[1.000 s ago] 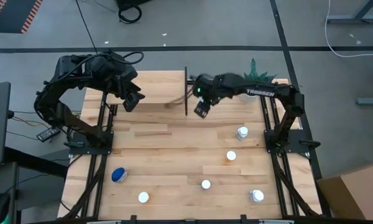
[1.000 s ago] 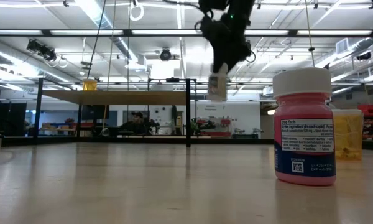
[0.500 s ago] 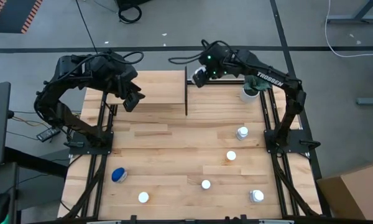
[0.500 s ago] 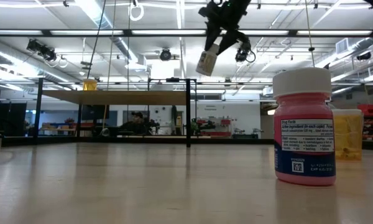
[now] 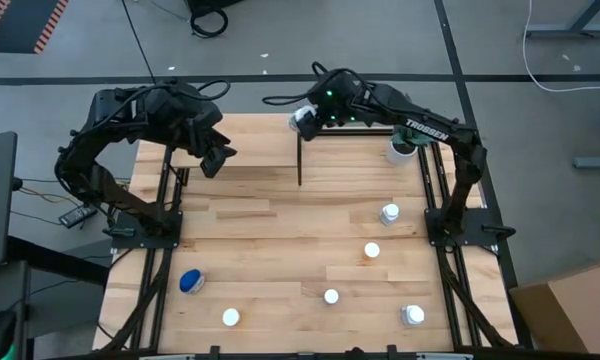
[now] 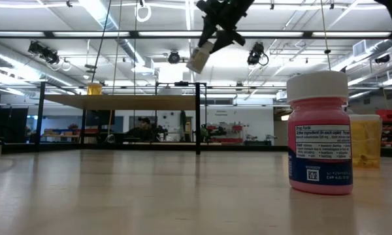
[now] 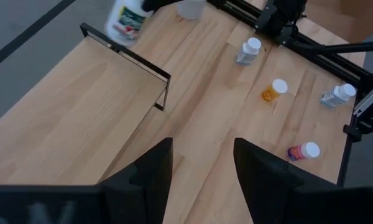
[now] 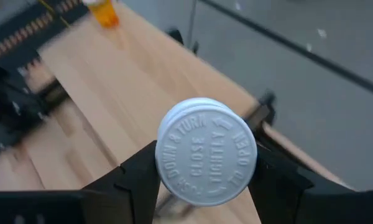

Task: Pick and place medicine bottles onto shelf by color
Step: Put the white pill bottle on the shelf

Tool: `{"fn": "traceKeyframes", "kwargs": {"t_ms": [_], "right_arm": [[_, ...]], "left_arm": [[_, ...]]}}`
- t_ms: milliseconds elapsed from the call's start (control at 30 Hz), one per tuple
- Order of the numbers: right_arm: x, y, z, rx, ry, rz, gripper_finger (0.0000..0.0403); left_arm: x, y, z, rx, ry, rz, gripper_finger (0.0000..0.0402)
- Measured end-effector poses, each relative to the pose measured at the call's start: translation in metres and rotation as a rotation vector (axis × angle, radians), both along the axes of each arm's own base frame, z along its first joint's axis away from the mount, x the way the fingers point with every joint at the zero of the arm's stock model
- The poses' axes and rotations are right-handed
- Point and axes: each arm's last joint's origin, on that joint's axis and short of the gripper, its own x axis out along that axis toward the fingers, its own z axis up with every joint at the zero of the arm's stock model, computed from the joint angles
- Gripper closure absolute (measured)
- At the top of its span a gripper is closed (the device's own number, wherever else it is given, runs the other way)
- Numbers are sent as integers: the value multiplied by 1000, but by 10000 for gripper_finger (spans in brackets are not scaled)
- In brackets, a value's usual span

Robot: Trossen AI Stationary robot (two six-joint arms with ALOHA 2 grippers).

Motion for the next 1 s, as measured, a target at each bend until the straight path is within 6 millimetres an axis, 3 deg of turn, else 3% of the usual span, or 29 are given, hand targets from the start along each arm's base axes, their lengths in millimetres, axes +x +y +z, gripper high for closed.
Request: {"fn": "traceKeyframes", "kwargs": {"t_ms": [267, 600, 1000], "right_arm": [[18, -1, -10, -31, -26, 46, 190], [46, 7, -43, 11, 41, 171, 190], [46, 12, -47, -47, 131, 267, 189]], "left_arm": [[0, 0, 0, -1, 2, 0, 229], [-1, 0, -2, -6, 24, 0, 224], [-2, 0, -2, -10, 25, 4, 225]]}}
